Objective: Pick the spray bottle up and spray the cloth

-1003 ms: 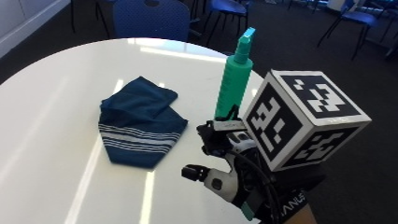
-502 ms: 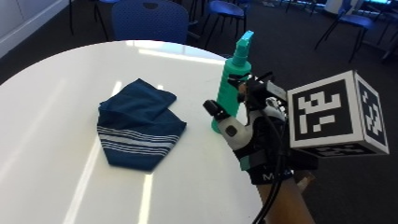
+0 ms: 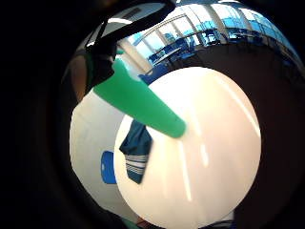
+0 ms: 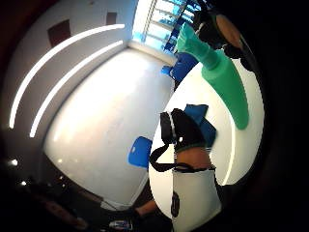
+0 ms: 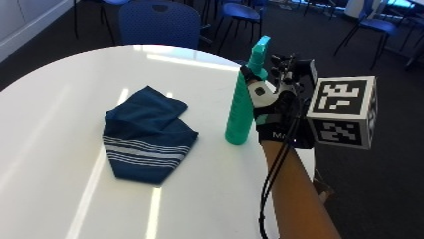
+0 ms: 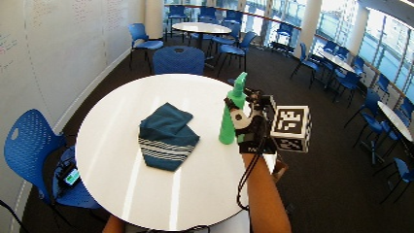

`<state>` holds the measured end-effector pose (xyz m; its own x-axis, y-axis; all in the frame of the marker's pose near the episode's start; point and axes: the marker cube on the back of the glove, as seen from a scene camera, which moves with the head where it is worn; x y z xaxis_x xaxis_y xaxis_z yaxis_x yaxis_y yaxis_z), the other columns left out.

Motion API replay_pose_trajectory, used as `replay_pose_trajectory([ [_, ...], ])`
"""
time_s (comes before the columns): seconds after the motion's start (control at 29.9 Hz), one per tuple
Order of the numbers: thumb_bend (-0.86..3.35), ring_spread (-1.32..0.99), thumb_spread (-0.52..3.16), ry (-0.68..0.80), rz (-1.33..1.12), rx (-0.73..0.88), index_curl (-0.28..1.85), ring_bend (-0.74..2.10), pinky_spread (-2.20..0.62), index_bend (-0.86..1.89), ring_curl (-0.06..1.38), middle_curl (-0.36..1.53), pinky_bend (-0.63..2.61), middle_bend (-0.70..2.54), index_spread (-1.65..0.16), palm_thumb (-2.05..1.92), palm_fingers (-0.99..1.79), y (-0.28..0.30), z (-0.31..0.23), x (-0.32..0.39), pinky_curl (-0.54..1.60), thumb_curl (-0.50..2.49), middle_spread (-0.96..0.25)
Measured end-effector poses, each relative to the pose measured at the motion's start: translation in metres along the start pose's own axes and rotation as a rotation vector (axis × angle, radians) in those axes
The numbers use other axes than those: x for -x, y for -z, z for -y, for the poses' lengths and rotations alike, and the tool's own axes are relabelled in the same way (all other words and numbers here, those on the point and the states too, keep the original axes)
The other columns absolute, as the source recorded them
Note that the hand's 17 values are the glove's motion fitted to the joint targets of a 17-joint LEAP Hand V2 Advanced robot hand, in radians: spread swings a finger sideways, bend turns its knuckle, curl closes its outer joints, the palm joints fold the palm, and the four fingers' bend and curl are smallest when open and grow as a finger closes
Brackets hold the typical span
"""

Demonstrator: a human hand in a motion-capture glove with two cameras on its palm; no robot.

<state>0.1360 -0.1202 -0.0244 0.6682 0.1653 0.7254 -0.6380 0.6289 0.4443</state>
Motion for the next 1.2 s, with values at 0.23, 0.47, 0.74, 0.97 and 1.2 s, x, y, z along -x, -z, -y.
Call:
replay_pose_trajectory([
  [0.23,0.01,-0.09,1.10,-0.095,0.046,0.014,0.27,0.38,0.09,0.11,0.36,0.38,0.23,0.27,-0.36,0.70,0.80,-0.019,0.016,-0.021,0.29,0.37,-0.08],
  [0.47,-0.02,-0.09,1.08,-0.163,0.070,0.067,0.30,0.35,0.08,0.17,0.35,0.39,0.18,0.25,-0.35,0.70,0.84,-0.039,0.022,-0.034,0.29,0.38,-0.08],
  [0.74,-0.02,-0.09,1.06,-0.227,0.092,0.093,0.35,0.30,0.08,0.24,0.35,0.38,0.15,0.19,-0.35,0.69,0.88,-0.055,0.027,-0.039,0.28,0.38,-0.09],
  [0.97,-0.03,-0.11,1.02,-0.276,0.141,0.072,0.40,0.24,0.08,0.35,0.34,0.41,0.07,0.26,-0.33,0.66,1.00,-0.070,0.035,-0.042,0.23,0.36,-0.11],
  [1.2,0.04,-0.14,0.86,-0.247,0.202,-0.012,0.42,0.37,0.06,0.27,0.38,0.43,0.10,0.32,-0.33,0.89,1.10,-0.078,0.041,-0.041,0.20,0.46,-0.15],
])
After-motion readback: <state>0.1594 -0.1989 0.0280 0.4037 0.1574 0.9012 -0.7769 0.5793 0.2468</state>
